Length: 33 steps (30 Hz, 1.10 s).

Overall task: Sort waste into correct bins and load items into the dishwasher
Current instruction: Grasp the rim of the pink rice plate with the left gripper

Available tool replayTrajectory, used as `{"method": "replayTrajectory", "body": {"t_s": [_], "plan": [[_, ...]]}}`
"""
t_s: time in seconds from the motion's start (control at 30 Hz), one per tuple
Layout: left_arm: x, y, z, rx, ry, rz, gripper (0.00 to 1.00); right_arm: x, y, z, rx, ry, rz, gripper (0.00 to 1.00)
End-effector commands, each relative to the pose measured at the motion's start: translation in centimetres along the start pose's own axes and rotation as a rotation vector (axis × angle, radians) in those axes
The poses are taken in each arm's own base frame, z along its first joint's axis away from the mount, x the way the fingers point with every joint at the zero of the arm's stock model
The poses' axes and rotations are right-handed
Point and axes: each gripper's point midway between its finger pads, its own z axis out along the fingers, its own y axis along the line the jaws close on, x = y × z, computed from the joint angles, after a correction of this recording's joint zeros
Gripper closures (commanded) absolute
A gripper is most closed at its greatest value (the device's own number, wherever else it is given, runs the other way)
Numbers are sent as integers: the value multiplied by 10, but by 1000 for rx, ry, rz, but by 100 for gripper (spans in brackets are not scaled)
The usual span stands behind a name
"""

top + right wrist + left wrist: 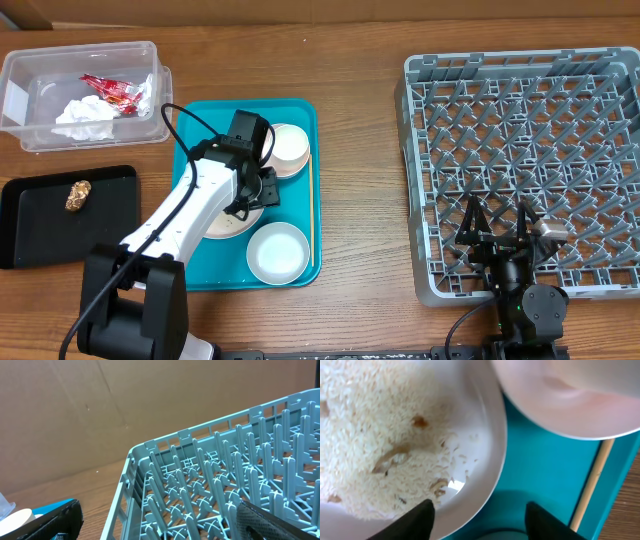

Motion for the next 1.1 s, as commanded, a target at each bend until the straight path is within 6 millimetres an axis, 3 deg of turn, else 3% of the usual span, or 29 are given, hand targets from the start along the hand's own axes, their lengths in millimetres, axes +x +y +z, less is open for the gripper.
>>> {"method": "replayTrajectory", "body": {"t_s": [0.0,0.17,0.27,0.4,0.7,0.83,1.07], "plan": [[7,9,6,-45,23,13,39,2,-1,0,0,-4,-3,0],[21,15,22,-51,43,18,48,2,-1,0,0,-4,-3,0],[23,19,35,-57,16,20,48,2,-1,0,0,-4,-3,0],[20,19,37,-59,-4,21,58,2,-1,0,0,-4,-3,0],[20,19,37,-58,-2,63,69,2,-1,0,0,-4,-3,0],[21,19,37,-59,-1,63,83,2,-1,0,0,-4,-3,0],[20,19,37,-57,-5,63,96,2,-1,0,0,-4,-3,0]]}}
